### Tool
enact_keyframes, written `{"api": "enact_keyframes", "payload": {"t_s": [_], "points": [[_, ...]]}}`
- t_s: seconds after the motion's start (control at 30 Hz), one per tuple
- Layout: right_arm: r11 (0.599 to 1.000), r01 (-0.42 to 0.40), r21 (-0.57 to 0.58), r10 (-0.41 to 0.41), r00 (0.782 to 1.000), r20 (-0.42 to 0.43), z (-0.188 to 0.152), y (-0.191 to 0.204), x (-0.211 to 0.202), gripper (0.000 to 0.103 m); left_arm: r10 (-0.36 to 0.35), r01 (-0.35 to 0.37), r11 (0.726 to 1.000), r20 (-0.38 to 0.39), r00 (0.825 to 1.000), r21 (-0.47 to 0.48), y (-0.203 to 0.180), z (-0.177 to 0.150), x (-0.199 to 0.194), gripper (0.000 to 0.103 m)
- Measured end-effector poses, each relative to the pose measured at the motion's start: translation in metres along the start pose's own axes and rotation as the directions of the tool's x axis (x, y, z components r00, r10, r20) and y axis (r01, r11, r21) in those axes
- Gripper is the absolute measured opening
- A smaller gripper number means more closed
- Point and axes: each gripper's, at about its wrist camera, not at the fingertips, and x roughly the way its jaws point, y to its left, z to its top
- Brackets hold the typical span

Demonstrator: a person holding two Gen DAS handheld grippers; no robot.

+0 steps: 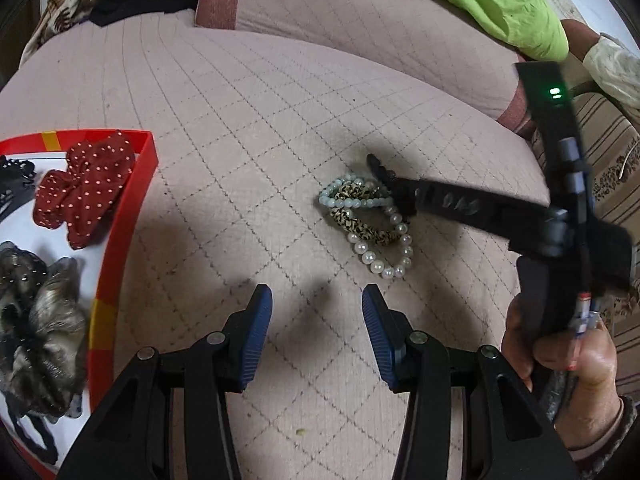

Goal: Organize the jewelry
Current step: 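Move both tools toward the bracelets and black beaded hair tie on the sofa, then grasp the pearl bracelet with the left tool while the right tool grasps the black beaded hair tie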

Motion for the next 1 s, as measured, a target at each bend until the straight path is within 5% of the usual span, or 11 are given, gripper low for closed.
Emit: {"api": "enact_keyframes", "payload": {"t_s": [0.17, 0.3, 0.43, 0.83, 0.9, 1.0], "points": [[0.989, 0.142, -0.029, -0.143, 0.99, -0.022, -0.008, -0.021, -0.008, 0.048, -0.001, 0.001, 1.0, -0.005, 1.0, 0.022, -0.006, 0.005, 0.007, 0.046], [0.982, 0.172, 0.083, -0.17, 0.985, -0.032, -0.024, -0.073, -0.023, 0.048, 0.012, -0.011, 0.998, -0.007, 1.0, 0.06, -0.016, 0.012, 0.016, 0.046], [0.976, 0.158, 0.149, -0.158, 0.987, -0.013, -0.043, -0.107, -0.039, 0.048, 0.02, -0.018, 0.997, -0.032, 0.999, 0.071, -0.021, 0.016, 0.032, 0.035], [0.975, 0.198, 0.105, -0.204, 0.978, 0.048, -0.065, -0.094, -0.047, 0.05, 0.07, -0.07, 0.994, 0.007, 0.998, 0.082, -0.033, 0.027, 0.045, 0.031], [0.974, 0.207, 0.091, -0.212, 0.975, 0.059, -0.064, -0.093, -0.044, 0.045, 0.119, -0.121, 0.984, 0.023, 0.993, 0.131, -0.04, 0.024, 0.046, 0.016], [0.977, 0.205, 0.061, -0.209, 0.976, 0.066, -0.06, -0.084, -0.041, 0.013, 0.113, -0.113, 0.98, 0.01, 0.994, 0.164, -0.041, 0.019, 0.04, 0.01]]}}
